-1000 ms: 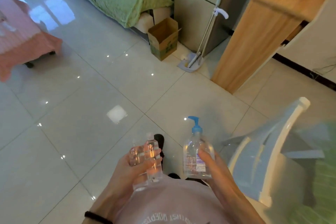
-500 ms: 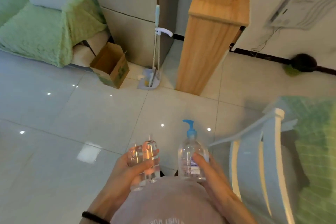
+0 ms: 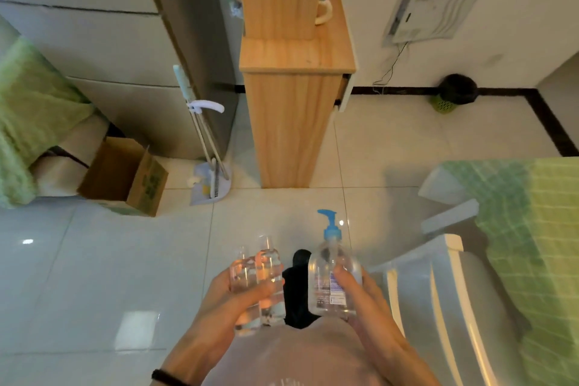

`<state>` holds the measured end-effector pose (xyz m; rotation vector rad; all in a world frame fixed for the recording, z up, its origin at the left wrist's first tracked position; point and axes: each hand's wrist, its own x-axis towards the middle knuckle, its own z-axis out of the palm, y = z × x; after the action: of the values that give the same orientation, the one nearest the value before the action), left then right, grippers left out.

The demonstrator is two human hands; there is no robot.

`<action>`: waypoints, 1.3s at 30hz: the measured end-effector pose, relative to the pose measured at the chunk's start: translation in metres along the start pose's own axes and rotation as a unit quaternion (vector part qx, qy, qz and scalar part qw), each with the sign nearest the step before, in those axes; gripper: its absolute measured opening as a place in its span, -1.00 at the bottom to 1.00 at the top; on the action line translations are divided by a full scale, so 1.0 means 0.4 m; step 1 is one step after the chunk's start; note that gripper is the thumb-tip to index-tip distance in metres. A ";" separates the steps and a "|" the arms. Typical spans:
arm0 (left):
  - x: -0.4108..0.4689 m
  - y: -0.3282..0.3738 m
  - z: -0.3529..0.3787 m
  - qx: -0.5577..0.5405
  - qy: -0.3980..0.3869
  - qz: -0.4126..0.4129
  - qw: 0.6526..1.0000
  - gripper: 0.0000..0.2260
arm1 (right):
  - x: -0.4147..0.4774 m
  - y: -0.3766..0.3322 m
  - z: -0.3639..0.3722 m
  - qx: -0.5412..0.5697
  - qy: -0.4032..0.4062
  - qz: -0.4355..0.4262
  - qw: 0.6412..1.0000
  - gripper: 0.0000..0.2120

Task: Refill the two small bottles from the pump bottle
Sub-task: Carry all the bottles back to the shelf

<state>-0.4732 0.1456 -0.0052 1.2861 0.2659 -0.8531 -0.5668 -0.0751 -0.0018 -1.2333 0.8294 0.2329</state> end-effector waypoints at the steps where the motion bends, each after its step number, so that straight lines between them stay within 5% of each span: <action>1: 0.035 0.021 0.013 -0.002 0.003 -0.004 1.000 -0.38 | 0.036 -0.030 -0.007 0.003 0.001 0.000 1.000 -0.22; 10: 0.292 0.243 0.139 0.013 0.037 0.020 0.999 -0.54 | 0.326 -0.313 -0.062 -0.006 -0.030 -0.014 0.999 -0.38; 18: 0.511 0.431 0.134 0.046 0.033 0.021 0.998 -0.48 | 0.515 -0.480 -0.035 -0.015 -0.035 -0.032 0.999 -0.32; 24: 0.680 0.575 0.104 0.069 0.002 0.029 0.997 -0.65 | 0.639 -0.597 0.031 -0.009 -0.012 -0.055 0.998 -0.28; 32: 0.932 0.766 0.050 0.168 0.004 0.112 0.979 -0.54 | 0.786 -0.786 0.113 -0.056 -0.001 -0.119 0.991 -0.44; 39: 1.066 0.894 0.075 0.222 0.023 0.155 0.962 -0.49 | 0.916 -0.921 0.147 -0.109 0.054 -0.164 0.979 -0.25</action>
<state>0.0513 -0.0431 0.0026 1.7138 -0.1005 -0.6294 -0.0748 -0.2494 0.0303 -1.5786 0.6932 -0.0126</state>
